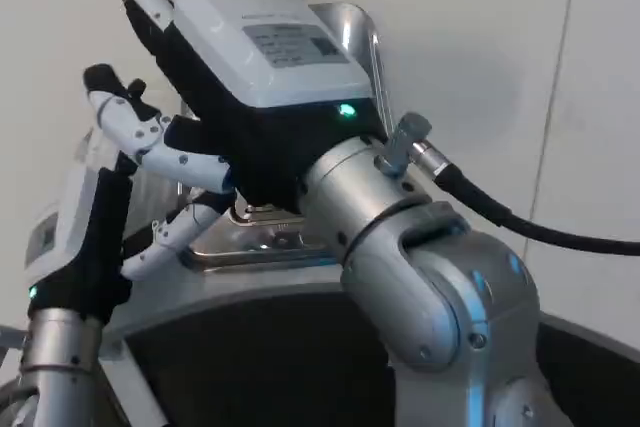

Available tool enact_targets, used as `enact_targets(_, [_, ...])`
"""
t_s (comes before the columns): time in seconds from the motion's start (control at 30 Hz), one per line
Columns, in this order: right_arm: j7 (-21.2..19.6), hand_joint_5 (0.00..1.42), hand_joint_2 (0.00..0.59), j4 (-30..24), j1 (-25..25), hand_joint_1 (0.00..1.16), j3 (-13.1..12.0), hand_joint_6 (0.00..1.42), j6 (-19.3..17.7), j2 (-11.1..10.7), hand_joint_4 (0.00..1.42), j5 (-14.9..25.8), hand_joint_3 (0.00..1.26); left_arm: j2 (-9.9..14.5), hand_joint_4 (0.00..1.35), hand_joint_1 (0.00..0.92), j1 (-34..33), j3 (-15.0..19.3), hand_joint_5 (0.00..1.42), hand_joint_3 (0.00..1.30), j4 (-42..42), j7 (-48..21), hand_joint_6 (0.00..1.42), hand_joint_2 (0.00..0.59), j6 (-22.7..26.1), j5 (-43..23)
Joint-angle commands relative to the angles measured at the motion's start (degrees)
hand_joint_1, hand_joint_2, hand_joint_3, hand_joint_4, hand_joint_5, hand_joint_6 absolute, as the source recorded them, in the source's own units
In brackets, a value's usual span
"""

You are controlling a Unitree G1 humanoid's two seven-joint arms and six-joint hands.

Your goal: Grasp the cup under the faucet to collect the drink, then remove the cup.

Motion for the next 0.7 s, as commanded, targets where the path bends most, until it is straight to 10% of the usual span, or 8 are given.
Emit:
enact_targets(0.03, [0.31,0.00,0.552,1.32,1.21,0.06,-0.53,0.00,-0.22,2.85,0.00,1.77,0.00,-0.36,0.00,0.086,-1.73,-1.06,0.00,0.00,2.34,1.37,0.01,0.039,0.81,0.32])
enact_targets(0.7, [-13.92,0.00,0.563,-9.68,13.29,0.27,-8.77,0.00,-4.23,-1.14,0.00,1.67,0.00,0.11,0.00,0.388,-5.90,-4.53,0.00,0.00,7.46,-0.49,0.02,0.045,-2.95,-1.69])
